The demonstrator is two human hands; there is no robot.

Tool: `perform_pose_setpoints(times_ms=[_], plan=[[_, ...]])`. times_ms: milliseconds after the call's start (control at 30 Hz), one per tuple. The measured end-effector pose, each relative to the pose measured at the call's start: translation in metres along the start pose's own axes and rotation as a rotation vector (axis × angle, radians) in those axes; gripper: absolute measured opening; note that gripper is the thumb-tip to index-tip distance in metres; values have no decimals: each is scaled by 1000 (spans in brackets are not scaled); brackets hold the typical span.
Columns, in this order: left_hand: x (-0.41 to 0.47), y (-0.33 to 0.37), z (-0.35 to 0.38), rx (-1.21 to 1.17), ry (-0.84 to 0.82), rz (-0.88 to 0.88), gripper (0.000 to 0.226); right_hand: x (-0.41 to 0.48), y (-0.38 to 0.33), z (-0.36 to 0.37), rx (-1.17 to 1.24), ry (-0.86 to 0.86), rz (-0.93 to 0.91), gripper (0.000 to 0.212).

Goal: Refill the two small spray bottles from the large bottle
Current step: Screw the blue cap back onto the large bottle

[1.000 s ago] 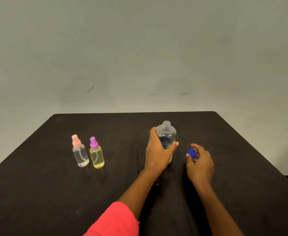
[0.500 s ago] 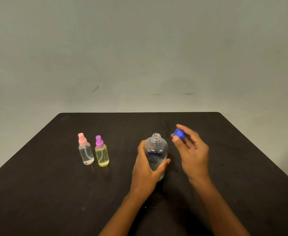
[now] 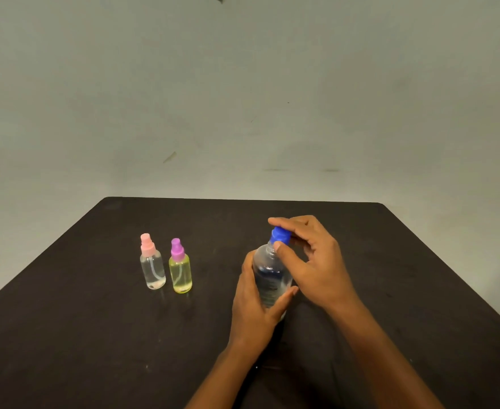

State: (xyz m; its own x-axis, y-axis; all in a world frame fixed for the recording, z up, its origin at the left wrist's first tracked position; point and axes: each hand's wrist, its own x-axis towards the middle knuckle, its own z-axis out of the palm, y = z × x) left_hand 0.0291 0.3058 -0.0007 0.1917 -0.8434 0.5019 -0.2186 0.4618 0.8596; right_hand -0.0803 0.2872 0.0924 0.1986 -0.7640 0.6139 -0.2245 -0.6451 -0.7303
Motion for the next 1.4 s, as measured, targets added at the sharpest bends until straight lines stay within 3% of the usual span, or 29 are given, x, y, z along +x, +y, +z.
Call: perform_pose_setpoints(times_ms=[300,500,800,1033,1233,1400], plan=[[3,0,-2,-1,-7,53,71,-4,3,4,-88,-103,2,41],[2,-1,-1,14,-9,45,72,-8,7,1,116,-187,141,39],[2,0,-1,15,-2,46,69,-12,13,15,321,59,154,35],[2,-6,-3,26,-6,67,70,-13,12,34,184,215,198,35],[3,-5,-3,20,-11,82,71,-16,12,31,311,128,187,52],[4,-2,-2,5,-7,65,71,-12,11,23,389,44,151,38]])
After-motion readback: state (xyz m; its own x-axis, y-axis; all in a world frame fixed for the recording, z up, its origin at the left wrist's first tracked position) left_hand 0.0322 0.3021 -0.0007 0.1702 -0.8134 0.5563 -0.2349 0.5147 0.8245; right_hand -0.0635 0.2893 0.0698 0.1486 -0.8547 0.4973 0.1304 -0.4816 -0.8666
